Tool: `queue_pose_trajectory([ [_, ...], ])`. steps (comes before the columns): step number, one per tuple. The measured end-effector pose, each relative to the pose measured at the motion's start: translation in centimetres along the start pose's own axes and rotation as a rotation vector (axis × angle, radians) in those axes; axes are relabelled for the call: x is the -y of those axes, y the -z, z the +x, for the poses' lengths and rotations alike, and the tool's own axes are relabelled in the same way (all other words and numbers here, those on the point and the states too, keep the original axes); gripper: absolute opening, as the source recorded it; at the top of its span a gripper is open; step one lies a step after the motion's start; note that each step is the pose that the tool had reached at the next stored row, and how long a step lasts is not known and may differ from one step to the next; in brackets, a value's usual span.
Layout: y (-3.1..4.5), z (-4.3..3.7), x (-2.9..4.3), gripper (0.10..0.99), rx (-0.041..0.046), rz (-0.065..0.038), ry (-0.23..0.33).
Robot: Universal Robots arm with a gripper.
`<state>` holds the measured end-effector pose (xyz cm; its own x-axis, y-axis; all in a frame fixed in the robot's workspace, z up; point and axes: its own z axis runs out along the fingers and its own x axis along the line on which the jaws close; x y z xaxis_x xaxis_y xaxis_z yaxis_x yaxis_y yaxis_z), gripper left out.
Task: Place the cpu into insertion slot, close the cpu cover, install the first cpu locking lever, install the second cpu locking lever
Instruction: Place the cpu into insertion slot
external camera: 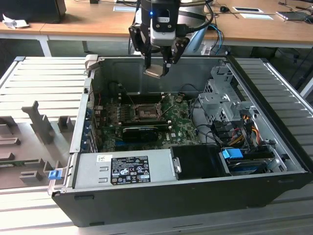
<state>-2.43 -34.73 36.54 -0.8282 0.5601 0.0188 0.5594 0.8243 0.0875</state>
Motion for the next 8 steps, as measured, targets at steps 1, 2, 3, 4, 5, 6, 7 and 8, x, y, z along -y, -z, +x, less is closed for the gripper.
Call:
queue_pose_trajectory([
  [1, -0.03, 0.0, 0.0, 0.529, 0.0003, 0.0, -0.004],
  [2, -0.1, 0.0, 0.01, 0.529, 0.0006, 0.0, -0.007],
  [3, -0.13, 0.0, 0.01, 0.529, 0.0007, 0.0, -0.008],
  [4, -0.15, 0.0, 0.01, 0.529, 0.0007, 0.0, -0.008],
  [5, -0.17, 0.0, 0.02, 0.529, 0.0008, 0.0, -0.009],
  [6, -0.18, 0.0, 0.02, 0.529, 0.0008, 0.0, -0.009],
  [7, -0.22, 0.0, 0.02, 0.529, 0.0009, 0.0, -0.01],
  [8, -0.25, 0.0, 0.02, 0.529, 0.0009, 0.0, -0.01],
])
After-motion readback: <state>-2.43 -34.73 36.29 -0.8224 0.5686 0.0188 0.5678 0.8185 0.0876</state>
